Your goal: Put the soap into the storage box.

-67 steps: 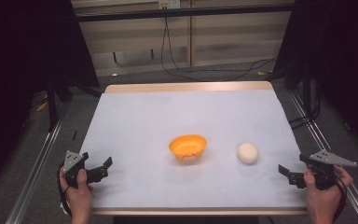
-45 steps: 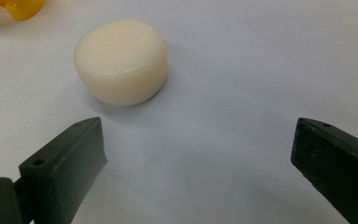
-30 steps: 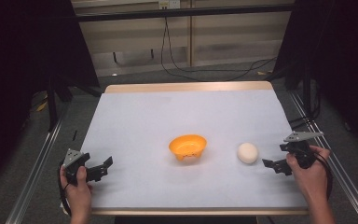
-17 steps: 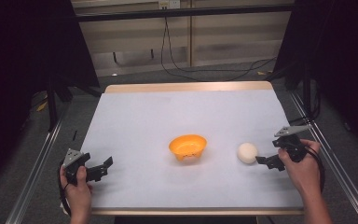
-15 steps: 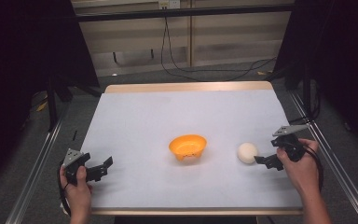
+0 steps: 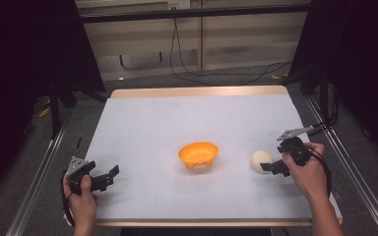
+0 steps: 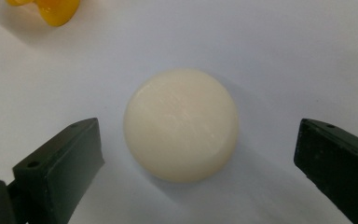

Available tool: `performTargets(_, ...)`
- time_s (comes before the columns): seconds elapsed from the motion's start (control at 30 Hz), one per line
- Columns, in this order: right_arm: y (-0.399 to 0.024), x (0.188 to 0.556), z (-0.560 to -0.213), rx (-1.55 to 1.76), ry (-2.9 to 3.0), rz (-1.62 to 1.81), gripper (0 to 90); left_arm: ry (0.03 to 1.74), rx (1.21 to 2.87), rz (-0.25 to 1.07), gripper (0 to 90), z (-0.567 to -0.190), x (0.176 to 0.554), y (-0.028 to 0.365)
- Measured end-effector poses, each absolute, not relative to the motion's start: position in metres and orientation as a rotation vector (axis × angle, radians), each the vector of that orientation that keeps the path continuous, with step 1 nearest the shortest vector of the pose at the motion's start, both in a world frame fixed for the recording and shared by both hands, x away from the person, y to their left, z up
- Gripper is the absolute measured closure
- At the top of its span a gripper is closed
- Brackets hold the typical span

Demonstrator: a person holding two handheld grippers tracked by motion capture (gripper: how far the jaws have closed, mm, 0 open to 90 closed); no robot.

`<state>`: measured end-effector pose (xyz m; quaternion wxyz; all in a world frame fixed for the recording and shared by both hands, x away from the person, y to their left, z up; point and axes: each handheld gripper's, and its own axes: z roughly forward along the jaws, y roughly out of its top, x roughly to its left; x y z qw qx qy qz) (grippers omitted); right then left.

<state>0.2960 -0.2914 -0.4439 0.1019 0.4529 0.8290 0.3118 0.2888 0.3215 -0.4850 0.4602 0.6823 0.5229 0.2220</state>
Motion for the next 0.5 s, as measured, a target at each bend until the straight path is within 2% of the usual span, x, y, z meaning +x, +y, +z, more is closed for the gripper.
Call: performTargets(0.5,-0.274,0.305,-0.450,1.392,2.457,0.896,10.4,1.286,1.681,0.546,0.8,-0.485,0.289,0.322)
